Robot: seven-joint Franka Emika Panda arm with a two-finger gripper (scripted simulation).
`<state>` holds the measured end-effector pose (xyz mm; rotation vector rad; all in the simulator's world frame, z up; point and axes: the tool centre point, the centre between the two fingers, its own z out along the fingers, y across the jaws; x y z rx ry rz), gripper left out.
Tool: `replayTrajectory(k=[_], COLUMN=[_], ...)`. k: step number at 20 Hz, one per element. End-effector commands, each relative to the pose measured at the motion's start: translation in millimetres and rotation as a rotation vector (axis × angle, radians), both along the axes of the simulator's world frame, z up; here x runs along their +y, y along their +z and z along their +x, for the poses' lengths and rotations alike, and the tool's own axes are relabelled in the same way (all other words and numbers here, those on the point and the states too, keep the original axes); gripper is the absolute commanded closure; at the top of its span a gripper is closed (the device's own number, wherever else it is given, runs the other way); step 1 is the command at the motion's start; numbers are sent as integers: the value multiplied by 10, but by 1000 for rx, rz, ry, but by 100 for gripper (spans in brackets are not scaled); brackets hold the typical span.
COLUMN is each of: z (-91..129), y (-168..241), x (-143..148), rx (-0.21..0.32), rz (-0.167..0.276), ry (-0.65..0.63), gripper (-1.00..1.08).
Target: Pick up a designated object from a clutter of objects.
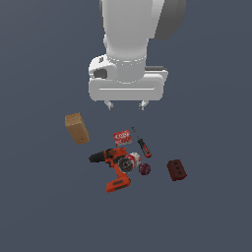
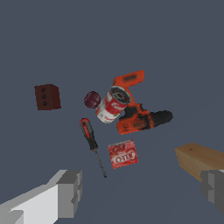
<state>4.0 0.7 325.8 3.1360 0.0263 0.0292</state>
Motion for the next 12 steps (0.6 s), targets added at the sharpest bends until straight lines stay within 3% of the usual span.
replayTrajectory(k=[1, 8, 12], z=[0, -83, -90], y=[0, -166, -173], x=[0, 68, 73], rx=[0, 53, 57], rz=[0, 18, 19], ry=[0, -14, -15], gripper=[-92, -92, -92])
